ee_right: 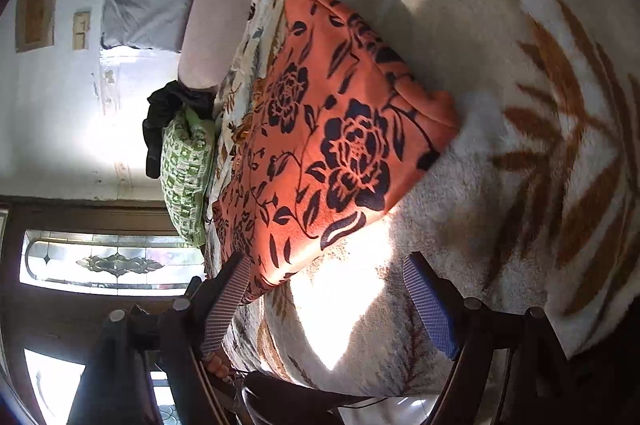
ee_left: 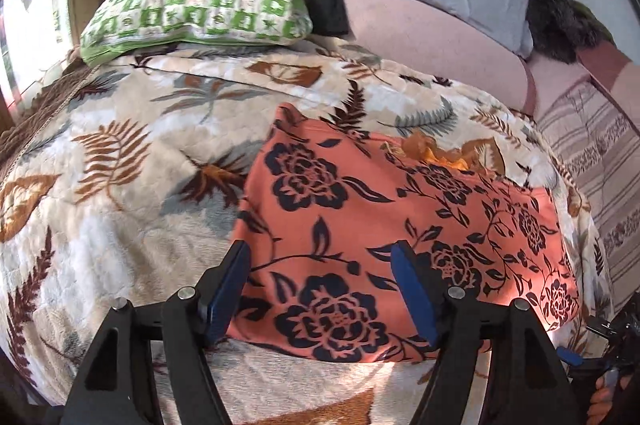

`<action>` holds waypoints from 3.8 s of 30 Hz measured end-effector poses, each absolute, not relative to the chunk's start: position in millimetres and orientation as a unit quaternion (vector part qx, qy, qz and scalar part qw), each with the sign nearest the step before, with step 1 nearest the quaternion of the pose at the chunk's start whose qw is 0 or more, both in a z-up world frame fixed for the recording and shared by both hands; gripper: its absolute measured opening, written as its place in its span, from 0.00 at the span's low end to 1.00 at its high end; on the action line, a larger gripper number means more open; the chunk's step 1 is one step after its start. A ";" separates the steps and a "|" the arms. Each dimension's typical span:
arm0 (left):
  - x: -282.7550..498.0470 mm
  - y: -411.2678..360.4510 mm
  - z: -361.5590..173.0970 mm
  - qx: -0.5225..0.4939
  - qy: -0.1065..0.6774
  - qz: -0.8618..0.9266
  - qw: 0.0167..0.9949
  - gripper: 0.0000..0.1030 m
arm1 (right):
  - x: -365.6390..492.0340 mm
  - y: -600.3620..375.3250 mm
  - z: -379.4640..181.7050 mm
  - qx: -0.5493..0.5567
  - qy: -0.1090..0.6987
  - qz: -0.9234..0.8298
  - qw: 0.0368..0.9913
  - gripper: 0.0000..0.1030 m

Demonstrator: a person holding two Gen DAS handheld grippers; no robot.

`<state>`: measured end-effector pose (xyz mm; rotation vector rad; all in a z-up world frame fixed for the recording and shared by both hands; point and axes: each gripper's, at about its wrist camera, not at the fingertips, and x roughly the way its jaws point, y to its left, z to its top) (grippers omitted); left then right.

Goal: Fold small clothes

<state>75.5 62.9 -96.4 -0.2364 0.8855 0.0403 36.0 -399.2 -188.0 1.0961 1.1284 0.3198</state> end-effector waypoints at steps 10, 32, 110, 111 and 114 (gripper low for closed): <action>89.9 14.3 -87.3 -0.037 0.439 0.031 0.897 0.71 | 61.4 -425.6 -191.8 0.538 0.460 0.071 0.703 0.80; 110.2 4.1 -105.1 -0.034 0.469 0.029 0.882 0.73 | 85.7 -423.2 -184.4 0.532 0.442 0.045 0.721 0.81; 123.8 -10.2 -134.9 0.043 0.381 -0.056 0.922 0.95 | -48.8 -341.0 -13.1 0.299 0.370 0.128 0.870 0.88; 117.8 -8.0 -128.5 0.041 0.368 -0.060 0.927 0.95 | -44.2 -344.1 -24.5 0.318 0.379 0.129 0.859 0.88; 106.5 0.0 -122.3 0.033 0.350 -0.065 0.934 0.95 | -32.2 -356.2 -64.3 0.391 0.388 0.127 0.825 0.88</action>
